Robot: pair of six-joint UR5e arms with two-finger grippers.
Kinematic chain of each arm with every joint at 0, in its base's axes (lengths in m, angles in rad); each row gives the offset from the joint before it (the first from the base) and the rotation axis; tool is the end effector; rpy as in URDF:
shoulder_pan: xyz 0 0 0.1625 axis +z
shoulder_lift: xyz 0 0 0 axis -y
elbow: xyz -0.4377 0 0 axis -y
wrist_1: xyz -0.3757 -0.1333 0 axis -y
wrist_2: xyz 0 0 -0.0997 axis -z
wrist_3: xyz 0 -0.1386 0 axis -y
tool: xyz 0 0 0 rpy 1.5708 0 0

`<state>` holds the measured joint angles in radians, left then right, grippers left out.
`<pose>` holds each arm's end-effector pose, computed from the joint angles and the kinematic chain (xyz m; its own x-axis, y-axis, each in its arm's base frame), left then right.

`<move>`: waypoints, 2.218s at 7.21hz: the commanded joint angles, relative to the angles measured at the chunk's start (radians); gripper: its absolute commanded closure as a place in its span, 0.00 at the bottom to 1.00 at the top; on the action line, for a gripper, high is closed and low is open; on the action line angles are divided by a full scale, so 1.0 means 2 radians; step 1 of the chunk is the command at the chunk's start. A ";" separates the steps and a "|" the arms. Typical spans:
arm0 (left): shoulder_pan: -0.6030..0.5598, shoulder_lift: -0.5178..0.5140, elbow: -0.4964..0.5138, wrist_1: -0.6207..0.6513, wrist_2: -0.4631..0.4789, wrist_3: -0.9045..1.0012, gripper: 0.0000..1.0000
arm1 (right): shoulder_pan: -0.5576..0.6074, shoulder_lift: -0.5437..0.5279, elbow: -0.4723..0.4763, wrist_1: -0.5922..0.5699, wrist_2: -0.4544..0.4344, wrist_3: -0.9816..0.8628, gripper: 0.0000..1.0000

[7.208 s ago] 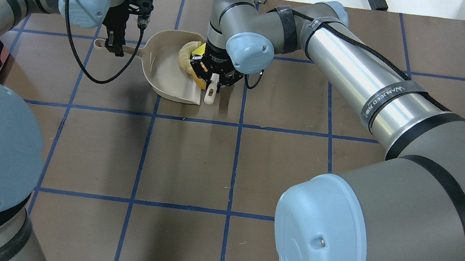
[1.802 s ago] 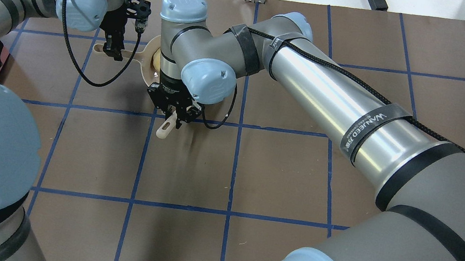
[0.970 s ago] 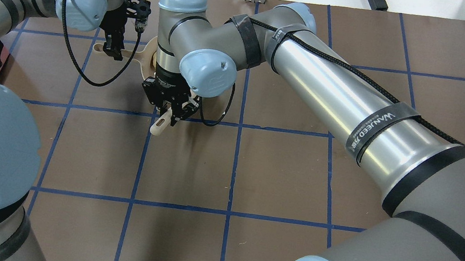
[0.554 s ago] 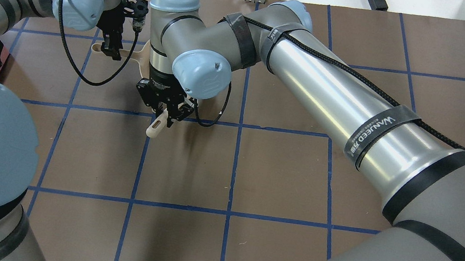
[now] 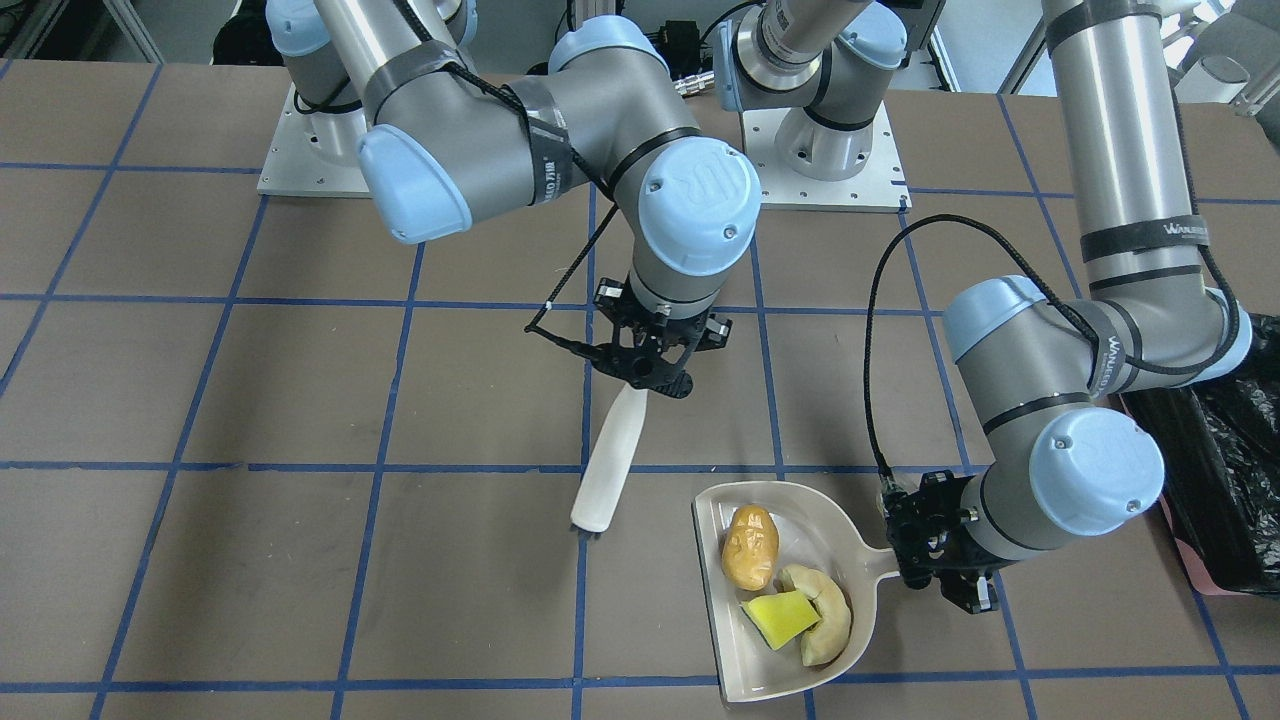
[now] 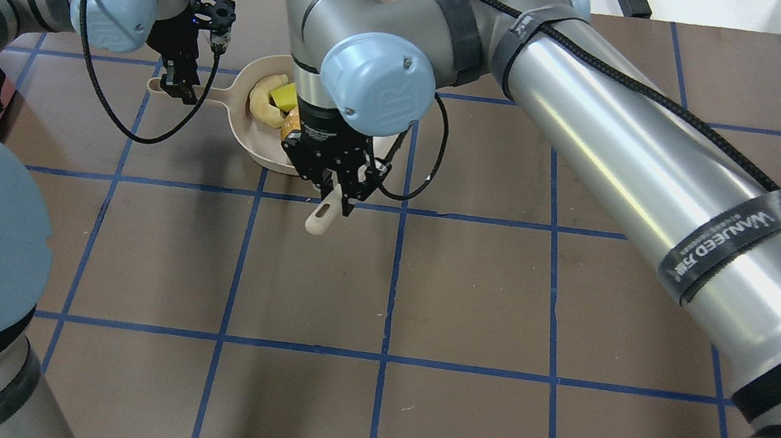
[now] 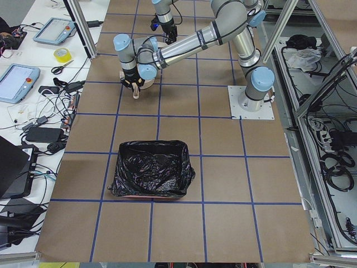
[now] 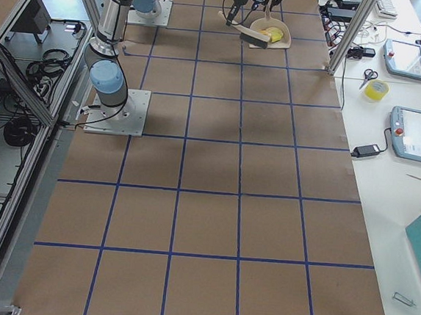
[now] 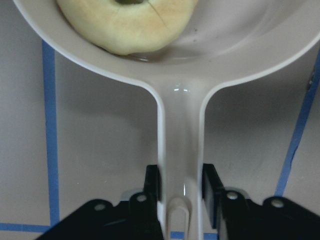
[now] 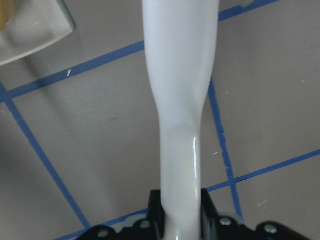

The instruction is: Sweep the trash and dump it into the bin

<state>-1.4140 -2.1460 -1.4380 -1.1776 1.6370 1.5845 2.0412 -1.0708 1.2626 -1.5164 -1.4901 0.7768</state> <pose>-0.0179 -0.6816 0.2259 -0.1424 0.9885 0.0501 0.9881 0.1391 0.0654 0.4196 -0.5065 0.3167 -0.9481 0.2963 0.1151 0.3156 0.9209 0.2286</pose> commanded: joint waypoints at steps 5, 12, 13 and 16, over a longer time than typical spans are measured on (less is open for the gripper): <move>0.093 0.014 0.003 -0.010 -0.048 0.102 1.00 | -0.269 -0.118 0.116 -0.029 -0.084 -0.391 1.00; 0.256 0.026 0.155 -0.225 -0.072 0.223 1.00 | -0.395 -0.107 0.247 -0.253 -0.077 -0.587 1.00; 0.288 0.022 0.186 -0.242 -0.070 0.262 1.00 | -0.396 -0.097 0.247 -0.253 -0.077 -0.575 1.00; 0.353 0.004 0.240 -0.246 -0.027 0.328 1.00 | -0.396 -0.086 0.244 -0.247 -0.073 -0.538 1.00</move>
<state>-0.7561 -2.1228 -0.9996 -1.6712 1.5445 2.2001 1.2507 -1.2503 1.7516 -2.0129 -1.6418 -0.3102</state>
